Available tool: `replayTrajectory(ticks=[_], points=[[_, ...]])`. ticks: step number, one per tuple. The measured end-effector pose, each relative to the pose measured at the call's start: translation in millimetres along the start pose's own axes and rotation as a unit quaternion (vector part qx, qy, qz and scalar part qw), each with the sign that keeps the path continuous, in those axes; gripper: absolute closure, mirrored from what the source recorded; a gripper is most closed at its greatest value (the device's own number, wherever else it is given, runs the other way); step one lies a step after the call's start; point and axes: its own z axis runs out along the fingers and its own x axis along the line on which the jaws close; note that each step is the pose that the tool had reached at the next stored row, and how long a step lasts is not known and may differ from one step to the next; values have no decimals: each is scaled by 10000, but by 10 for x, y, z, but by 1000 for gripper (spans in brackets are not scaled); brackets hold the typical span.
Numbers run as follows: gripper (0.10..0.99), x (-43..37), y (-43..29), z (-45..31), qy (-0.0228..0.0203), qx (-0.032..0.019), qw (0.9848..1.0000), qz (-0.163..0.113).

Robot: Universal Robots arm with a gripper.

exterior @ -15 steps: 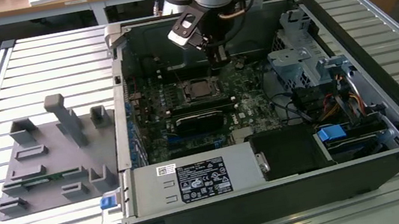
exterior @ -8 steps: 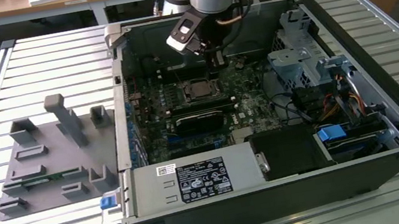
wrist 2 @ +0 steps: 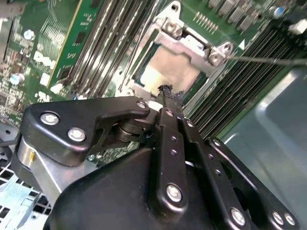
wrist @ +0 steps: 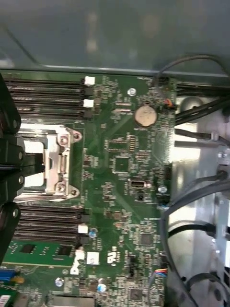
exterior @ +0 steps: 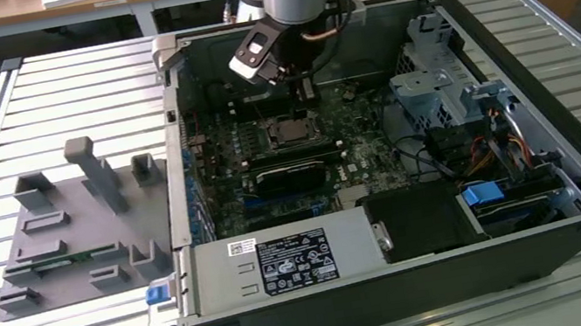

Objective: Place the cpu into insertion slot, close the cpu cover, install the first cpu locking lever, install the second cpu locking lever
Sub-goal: 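Close the cpu cover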

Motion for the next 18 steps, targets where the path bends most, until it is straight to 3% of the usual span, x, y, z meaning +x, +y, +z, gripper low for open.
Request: replayTrajectory(ticks=[8, 18], points=[[980, 2, -54, 70, 0, 0, 10000, 0], [980, 7, -209, 99, 0, 0, 10000, -1]])
